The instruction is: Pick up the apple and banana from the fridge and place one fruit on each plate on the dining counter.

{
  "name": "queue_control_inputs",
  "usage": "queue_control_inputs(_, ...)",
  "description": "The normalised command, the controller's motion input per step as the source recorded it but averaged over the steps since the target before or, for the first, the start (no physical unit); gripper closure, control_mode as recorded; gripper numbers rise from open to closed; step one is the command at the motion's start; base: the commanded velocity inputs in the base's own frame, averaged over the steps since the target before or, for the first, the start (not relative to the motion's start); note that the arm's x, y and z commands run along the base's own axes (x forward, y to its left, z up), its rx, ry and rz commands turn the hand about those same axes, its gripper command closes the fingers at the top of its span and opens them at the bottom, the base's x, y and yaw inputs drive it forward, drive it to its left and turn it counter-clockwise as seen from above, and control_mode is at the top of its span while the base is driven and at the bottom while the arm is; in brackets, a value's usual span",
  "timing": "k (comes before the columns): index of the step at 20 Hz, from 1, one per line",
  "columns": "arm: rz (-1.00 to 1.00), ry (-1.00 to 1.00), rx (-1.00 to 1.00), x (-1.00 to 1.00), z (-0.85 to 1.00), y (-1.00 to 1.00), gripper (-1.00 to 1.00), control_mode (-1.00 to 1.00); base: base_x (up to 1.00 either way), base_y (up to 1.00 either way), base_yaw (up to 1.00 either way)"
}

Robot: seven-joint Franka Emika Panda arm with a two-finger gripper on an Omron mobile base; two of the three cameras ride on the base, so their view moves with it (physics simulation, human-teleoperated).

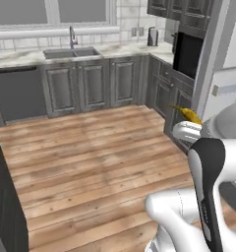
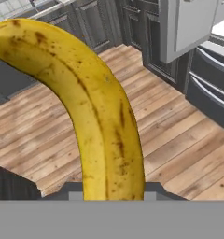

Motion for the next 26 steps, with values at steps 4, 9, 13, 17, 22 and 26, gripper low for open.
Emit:
queue_control_inputs(4,0.0,0.0,0.0,0.0,0.0,0.0,1.0,1.0,-0.46,0.55,0.28)
queue_control_inputs(9,0.0,0.0,0.0,0.0,0.0,0.0,1.0,1.0,-0.39,0.4,0.31)
queue_control_inputs(13,0.0,0.0,0.0,0.0,0.0,0.0,1.0,1.0,-0.33,0.37,0.28)
queue_control_inputs(17,0.0,0.0,0.0,0.0,0.0,0.0,1.0,1.0,-0.06,0.41,0.25)
queue_control_inputs(22,0.0,0.0,0.0,0.0,0.0,0.0,1.0,1.0,-0.02,0.62,0.22)
queue_control_inputs(26,0.0,0.0,0.0,0.0,0.0,0.0,1.0,1.0,-0.1,0.67,0.23)
